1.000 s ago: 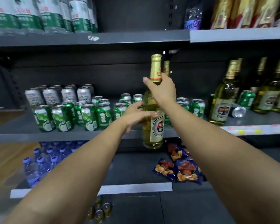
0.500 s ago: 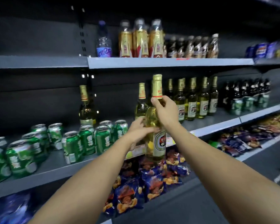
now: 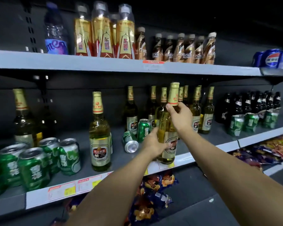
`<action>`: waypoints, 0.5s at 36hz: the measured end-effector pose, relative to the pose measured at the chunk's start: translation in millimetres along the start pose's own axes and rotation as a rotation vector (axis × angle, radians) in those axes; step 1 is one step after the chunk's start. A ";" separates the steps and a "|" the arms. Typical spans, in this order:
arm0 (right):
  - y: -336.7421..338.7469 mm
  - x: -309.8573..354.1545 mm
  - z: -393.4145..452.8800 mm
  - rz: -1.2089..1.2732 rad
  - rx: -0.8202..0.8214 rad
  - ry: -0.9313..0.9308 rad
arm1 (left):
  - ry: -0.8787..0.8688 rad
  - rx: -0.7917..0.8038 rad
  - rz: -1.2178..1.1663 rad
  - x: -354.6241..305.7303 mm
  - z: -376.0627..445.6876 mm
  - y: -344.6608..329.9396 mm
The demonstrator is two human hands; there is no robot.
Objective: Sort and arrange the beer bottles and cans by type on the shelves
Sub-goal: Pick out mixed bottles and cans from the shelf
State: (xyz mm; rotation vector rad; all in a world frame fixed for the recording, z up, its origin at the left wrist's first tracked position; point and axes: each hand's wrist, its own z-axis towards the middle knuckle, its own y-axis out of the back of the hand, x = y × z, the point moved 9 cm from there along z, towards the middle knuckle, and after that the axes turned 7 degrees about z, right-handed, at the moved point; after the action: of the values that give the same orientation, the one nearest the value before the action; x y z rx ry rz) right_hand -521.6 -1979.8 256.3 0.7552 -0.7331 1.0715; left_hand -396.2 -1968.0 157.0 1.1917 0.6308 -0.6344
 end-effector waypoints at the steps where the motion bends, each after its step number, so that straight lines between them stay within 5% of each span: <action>1: -0.5 -7.6 7.9 0.007 0.000 -0.011 | 0.007 0.005 -0.006 1.1 9.4 -5.5; 18: -13.2 -90.7 88.9 -0.069 -0.030 -0.088 | 0.015 0.050 -0.054 15.8 111.6 -69.3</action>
State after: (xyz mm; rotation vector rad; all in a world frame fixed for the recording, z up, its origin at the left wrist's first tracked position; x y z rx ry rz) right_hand -550.4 -2100.8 227.8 0.8001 -0.7904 0.9674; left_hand -424.4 -2094.2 129.3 1.2300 0.6647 -0.6906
